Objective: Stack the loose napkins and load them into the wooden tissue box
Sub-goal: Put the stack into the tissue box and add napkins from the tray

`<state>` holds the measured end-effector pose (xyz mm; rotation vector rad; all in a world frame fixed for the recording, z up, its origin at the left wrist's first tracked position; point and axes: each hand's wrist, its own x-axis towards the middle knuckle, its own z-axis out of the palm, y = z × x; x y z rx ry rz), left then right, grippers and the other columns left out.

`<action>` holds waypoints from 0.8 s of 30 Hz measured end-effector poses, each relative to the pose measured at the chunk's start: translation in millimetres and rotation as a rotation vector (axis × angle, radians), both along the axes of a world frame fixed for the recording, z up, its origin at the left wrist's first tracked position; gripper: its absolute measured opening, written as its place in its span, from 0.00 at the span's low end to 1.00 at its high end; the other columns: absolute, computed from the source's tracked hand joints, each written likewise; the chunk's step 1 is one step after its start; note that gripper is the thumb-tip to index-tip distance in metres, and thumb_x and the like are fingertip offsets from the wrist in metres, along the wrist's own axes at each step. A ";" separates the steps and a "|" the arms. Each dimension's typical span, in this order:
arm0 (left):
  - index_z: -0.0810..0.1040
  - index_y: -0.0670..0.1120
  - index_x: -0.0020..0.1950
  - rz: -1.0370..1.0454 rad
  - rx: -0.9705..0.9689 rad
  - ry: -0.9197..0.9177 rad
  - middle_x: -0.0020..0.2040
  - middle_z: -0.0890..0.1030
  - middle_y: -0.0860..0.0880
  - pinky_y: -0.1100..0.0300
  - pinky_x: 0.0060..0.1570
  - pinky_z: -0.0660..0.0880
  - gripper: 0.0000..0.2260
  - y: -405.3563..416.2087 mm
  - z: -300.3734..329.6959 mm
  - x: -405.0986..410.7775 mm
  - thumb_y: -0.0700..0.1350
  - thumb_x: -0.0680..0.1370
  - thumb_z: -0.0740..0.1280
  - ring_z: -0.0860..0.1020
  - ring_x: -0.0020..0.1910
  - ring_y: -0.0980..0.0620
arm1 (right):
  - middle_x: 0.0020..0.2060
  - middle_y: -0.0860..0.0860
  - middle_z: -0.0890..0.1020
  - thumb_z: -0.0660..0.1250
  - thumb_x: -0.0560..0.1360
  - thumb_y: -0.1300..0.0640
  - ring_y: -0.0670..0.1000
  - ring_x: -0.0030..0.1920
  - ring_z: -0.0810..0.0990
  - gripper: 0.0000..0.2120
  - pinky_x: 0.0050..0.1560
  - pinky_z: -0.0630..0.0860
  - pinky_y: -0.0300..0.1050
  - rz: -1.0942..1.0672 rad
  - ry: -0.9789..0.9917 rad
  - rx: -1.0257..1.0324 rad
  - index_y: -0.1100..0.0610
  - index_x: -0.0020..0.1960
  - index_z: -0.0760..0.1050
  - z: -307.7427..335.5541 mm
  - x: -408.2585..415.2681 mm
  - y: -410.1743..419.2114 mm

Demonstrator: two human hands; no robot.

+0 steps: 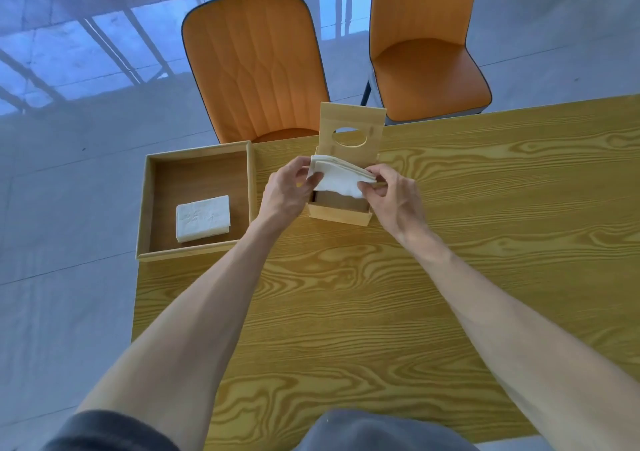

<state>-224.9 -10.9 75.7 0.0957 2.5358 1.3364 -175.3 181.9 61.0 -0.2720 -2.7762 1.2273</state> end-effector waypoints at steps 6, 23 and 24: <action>0.77 0.50 0.62 0.007 -0.022 -0.067 0.55 0.84 0.49 0.45 0.56 0.79 0.13 0.5 -7.9 7.1 0.53 0.80 0.65 0.82 0.55 0.49 | 0.46 0.51 0.87 0.68 0.77 0.53 0.47 0.43 0.85 0.12 0.40 0.78 0.37 0.049 -0.056 0.039 0.55 0.60 0.78 -5.7 -9.7 9.4; 0.79 0.42 0.58 0.067 -0.512 0.118 0.58 0.76 0.44 0.50 0.52 0.72 0.20 30.8 -6.0 24.8 0.56 0.81 0.58 0.72 0.60 0.43 | 0.50 0.54 0.84 0.62 0.80 0.46 0.55 0.47 0.82 0.17 0.46 0.78 0.48 0.228 -0.214 0.283 0.53 0.63 0.77 13.3 -24.7 24.8; 0.79 0.43 0.59 0.078 -0.511 0.073 0.60 0.75 0.44 0.50 0.53 0.71 0.21 31.0 -6.7 24.5 0.57 0.82 0.57 0.72 0.61 0.43 | 0.51 0.54 0.84 0.61 0.80 0.45 0.55 0.49 0.82 0.17 0.47 0.78 0.48 0.230 -0.214 0.284 0.53 0.62 0.78 12.7 -26.1 24.6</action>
